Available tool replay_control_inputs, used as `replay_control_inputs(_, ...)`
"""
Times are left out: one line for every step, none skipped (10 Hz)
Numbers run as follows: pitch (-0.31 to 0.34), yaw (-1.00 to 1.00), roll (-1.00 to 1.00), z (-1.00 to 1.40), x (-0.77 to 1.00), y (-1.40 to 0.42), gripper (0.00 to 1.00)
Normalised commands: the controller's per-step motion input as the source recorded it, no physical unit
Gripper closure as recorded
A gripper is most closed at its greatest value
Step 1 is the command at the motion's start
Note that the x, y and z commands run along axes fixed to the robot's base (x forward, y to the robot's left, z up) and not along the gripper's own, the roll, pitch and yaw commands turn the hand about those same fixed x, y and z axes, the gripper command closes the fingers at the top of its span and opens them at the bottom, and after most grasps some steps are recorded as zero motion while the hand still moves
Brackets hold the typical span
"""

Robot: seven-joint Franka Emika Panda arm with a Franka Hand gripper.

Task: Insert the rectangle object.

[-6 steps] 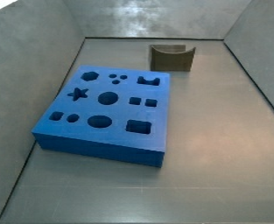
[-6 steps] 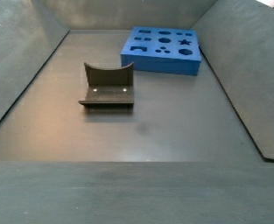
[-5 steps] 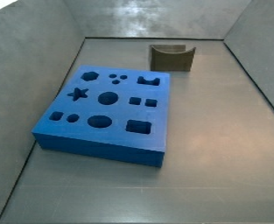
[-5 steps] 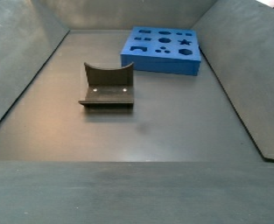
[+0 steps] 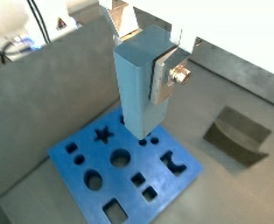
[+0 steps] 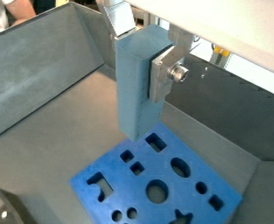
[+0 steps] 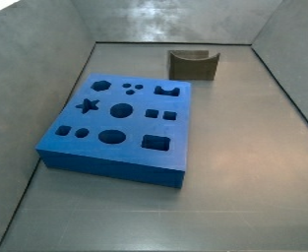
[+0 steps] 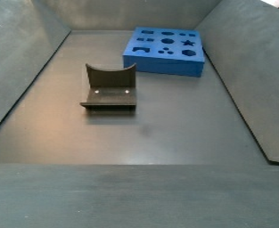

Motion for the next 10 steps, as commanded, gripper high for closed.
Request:
replay_control_inputs(0.266, 0.07, 0.11, 0.13, 0.04, -0.06, 1.0)
replay_control_inputs(0.0, -0.93, 0.0, -0.29, 0.0, -0.25, 1.0)
replay_control_inputs(-0.004, -0.9, 0.0, -0.23, 0.0, -0.28, 1.0)
replay_control_inputs(-0.01, -0.91, 0.0, -0.27, 0.0, -0.27, 1.0)
replay_control_inputs(-0.014, -0.92, 0.0, -0.29, 0.0, -0.27, 1.0)
replay_control_inputs(-0.024, -0.89, 0.0, -0.33, 0.0, -0.28, 1.0)
replay_control_inputs(-0.043, -0.79, 0.0, -0.45, 0.07, -0.32, 1.0)
replay_control_inputs(-0.081, -0.9, 0.01, -0.58, 0.0, -0.28, 1.0)
replay_control_inputs(-0.08, -0.96, 0.0, -0.65, 0.0, -0.19, 1.0)
replay_control_inputs(-0.061, -1.0, 0.0, -0.79, -0.01, 0.0, 1.0)
